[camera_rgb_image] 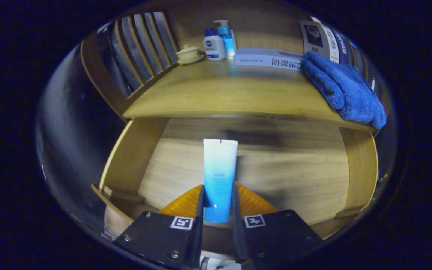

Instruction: Pull open the drawer, take out the items inside it, and place them on the countertop above the cabinet.

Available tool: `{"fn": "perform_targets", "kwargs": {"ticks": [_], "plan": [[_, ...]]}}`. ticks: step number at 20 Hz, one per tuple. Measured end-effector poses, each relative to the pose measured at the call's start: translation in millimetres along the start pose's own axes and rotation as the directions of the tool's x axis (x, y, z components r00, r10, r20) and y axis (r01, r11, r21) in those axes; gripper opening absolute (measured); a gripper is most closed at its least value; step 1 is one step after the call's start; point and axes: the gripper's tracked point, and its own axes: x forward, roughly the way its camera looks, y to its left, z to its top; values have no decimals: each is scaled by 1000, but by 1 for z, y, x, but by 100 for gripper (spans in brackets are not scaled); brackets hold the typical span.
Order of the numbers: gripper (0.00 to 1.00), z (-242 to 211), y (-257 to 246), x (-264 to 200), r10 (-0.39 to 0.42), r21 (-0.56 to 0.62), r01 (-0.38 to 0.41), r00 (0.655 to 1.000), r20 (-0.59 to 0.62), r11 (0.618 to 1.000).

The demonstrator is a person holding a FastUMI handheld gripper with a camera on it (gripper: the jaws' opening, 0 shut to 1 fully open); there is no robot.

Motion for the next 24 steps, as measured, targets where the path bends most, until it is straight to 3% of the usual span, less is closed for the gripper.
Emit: {"fn": "perform_targets", "kwargs": {"ticks": [4, 7, 9, 14, 24], "plan": [[35, 16, 20, -27, 53, 8, -54, 996, 71, 999], [35, 44, 20, -39, 44, 11, -46, 989, 142, 999], [35, 66, 10, -41, 1, 23, -6, 981, 194, 1000], [35, 121, -33, -21, -188, 35, 187, 933, 308, 982], [35, 165, -57, 33, -303, 96, 287, 890, 341, 953]]}}
